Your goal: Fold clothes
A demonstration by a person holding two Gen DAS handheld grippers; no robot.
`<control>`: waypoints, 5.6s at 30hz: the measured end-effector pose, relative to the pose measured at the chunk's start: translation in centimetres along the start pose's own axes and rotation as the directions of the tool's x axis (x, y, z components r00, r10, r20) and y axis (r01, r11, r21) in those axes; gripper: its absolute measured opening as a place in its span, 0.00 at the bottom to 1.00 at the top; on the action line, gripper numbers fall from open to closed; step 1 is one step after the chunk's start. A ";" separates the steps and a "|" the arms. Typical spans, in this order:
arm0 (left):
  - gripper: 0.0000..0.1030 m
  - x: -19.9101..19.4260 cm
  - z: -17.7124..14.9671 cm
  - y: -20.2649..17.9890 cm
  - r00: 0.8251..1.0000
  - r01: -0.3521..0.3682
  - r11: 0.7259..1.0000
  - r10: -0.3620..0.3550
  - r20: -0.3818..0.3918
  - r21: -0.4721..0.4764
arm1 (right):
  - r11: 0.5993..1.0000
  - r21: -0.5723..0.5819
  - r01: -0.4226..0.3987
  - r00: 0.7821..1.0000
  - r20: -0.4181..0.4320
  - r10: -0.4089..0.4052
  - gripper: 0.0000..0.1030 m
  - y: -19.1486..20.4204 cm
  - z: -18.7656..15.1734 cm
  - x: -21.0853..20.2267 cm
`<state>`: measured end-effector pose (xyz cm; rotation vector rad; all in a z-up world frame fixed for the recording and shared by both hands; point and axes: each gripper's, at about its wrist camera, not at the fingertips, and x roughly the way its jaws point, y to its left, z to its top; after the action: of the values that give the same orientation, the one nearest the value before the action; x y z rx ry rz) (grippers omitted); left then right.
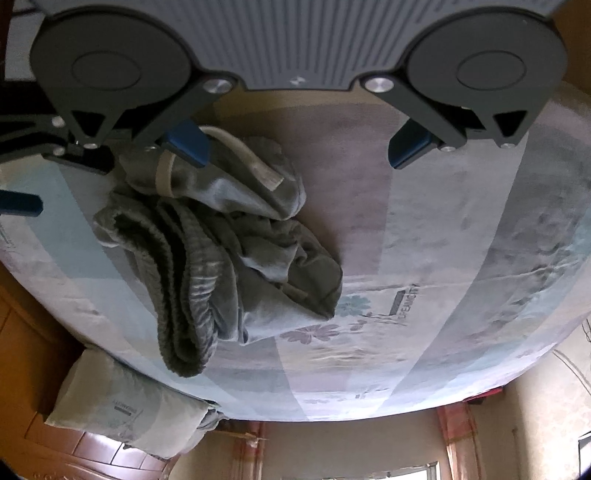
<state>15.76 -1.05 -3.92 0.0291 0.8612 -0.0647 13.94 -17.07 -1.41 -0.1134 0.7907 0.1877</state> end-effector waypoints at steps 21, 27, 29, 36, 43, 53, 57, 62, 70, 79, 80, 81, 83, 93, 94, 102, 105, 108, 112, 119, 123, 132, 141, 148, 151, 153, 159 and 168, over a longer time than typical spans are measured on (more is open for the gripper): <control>0.99 4.0 1.8 -2.2 0.998 0.051 0.995 -0.049 -0.027 0.086 | 0.973 -0.030 0.231 0.969 0.100 -0.227 1.00 -7.1 0.7 4.6; 0.99 6.3 2.0 -5.3 0.991 0.135 0.976 -0.133 -0.022 0.169 | 0.987 -0.010 0.158 0.981 0.118 -0.156 1.00 -8.1 -0.6 3.1; 0.99 7.3 1.6 -5.8 0.989 0.150 0.971 -0.147 -0.032 0.186 | 0.993 -0.025 0.113 0.984 0.139 -0.108 1.00 -7.8 -0.8 2.4; 1.00 10.7 0.0 -3.9 0.963 0.271 0.959 -0.270 -0.021 0.087 | 0.972 -0.233 0.025 0.991 0.137 0.008 1.00 -5.1 -2.3 2.1; 0.99 9.7 0.8 -4.0 0.958 0.282 0.948 -0.271 -0.089 0.146 | 0.964 -0.265 0.030 0.994 0.106 -0.002 0.96 -5.4 -0.7 1.9; 0.99 6.4 1.5 -1.8 0.977 0.214 0.917 -0.209 -0.050 0.338 | 0.730 -0.680 0.064 0.977 0.191 0.092 0.79 -2.1 5.8 1.7; 0.99 6.9 1.5 -0.2 0.971 0.239 0.918 -0.231 -0.065 0.316 | 0.465 -0.882 0.073 0.974 0.164 0.158 0.77 1.6 5.9 3.6; 0.99 7.4 1.3 0.9 0.971 0.240 0.911 -0.230 -0.069 0.336 | 0.186 -0.976 0.112 0.974 0.145 0.175 0.77 4.2 4.9 5.7; 0.99 7.1 2.2 0.7 0.957 0.281 0.877 -0.284 -0.053 0.389 | -0.050 -0.990 0.131 0.978 0.121 0.171 0.77 5.6 3.9 6.1; 0.99 7.4 1.6 1.0 0.966 0.256 0.888 -0.253 -0.059 0.381 | -0.195 -0.972 0.131 0.986 0.107 0.131 0.77 5.8 1.3 7.7; 0.99 7.4 1.6 1.2 0.968 0.246 0.892 -0.243 -0.056 0.381 | -0.187 -0.971 0.147 0.982 0.121 0.146 0.78 6.3 1.3 8.2; 0.99 7.4 1.6 1.4 0.971 0.235 0.895 -0.233 -0.052 0.380 | -0.170 -0.974 0.153 0.979 0.126 0.160 0.78 6.8 1.5 8.7; 0.99 7.2 1.7 2.0 0.975 0.218 0.900 -0.218 -0.043 0.378 | -0.090 -0.990 0.113 0.979 0.095 0.182 0.84 7.4 3.1 9.4; 0.99 7.3 2.0 4.4 0.978 0.204 0.926 -0.205 -0.029 0.318 | 0.562 -0.811 -0.162 0.966 -0.014 0.259 0.88 3.3 16.4 12.6; 0.99 7.6 2.1 4.3 0.979 0.198 0.929 -0.200 -0.028 0.313 | 0.626 -0.762 -0.164 0.969 -0.005 0.248 0.89 2.4 17.4 13.4; 0.99 7.8 1.7 3.3 0.981 0.190 0.933 -0.192 -0.022 0.306 | 0.953 -0.264 -0.147 0.989 -0.046 0.140 0.88 -7.7 19.9 17.6; 0.99 7.8 1.4 3.4 0.981 0.189 0.936 -0.190 -0.025 0.298 | 0.965 -0.202 -0.169 0.986 -0.043 0.164 0.89 -10.0 18.3 15.6; 0.99 8.0 1.6 3.1 0.981 0.193 0.941 -0.194 -0.027 0.276 | 0.970 -0.126 -0.207 0.978 -0.046 0.203 0.89 -12.5 16.1 13.7; 0.99 7.9 1.7 2.7 0.976 0.216 0.946 -0.215 -0.029 0.241 | 0.962 0.064 -0.266 0.960 -0.069 0.270 0.83 -15.8 12.1 13.3; 0.99 6.7 1.3 0.7 0.963 0.265 0.941 -0.267 -0.019 0.211 | 0.810 0.454 -0.372 0.900 -0.039 0.435 0.75 -20.1 1.9 15.9; 0.99 6.3 1.8 -0.6 0.952 0.300 0.936 -0.305 -0.003 0.186 | 0.719 0.547 -0.428 0.878 0.063 0.475 0.76 -20.3 -0.2 17.4; 0.99 6.7 2.0 -2.9 0.951 0.305 0.933 -0.307 -0.021 0.191 | 0.673 0.554 -0.490 0.865 0.217 0.452 0.70 -20.4 0.6 19.5; 0.99 5.5 2.1 -2.7 0.962 0.270 0.943 -0.274 -0.008 0.195 | 0.733 0.528 -0.429 0.903 0.220 0.370 0.22 -19.6 -0.2 13.3; 0.99 4.8 2.0 -3.0 0.961 0.270 0.940 -0.277 0.006 0.208 | 0.786 0.506 -0.355 0.934 0.229 0.274 0.13 -20.5 -1.1 4.9; 0.99 4.8 1.8 -3.1 0.958 0.279 0.937 -0.286 0.003 0.211 | 0.793 0.523 -0.313 0.949 0.197 0.245 0.15 -21.1 -2.2 2.7; 0.99 5.0 1.8 -3.3 0.957 0.284 0.934 -0.291 -0.002 0.214 | 0.806 0.535 -0.254 0.967 0.116 0.228 0.21 -21.4 -3.3 2.6; 0.99 5.0 2.1 -3.6 0.956 0.287 0.932 -0.295 0.004 0.220 | 0.786 0.602 -0.142 0.990 0.078 0.119 0.35 -24.4 -5.4 0.6; 0.99 5.2 2.5 -3.6 0.957 0.282 0.937 -0.291 0.017 0.205 | 0.824 0.435 -0.364 0.931 0.199 0.306 0.63 -24.3 2.9 5.4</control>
<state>20.77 -4.98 -6.21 0.0905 0.8046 -0.4253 24.78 -39.61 -2.52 0.4975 0.7107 0.3306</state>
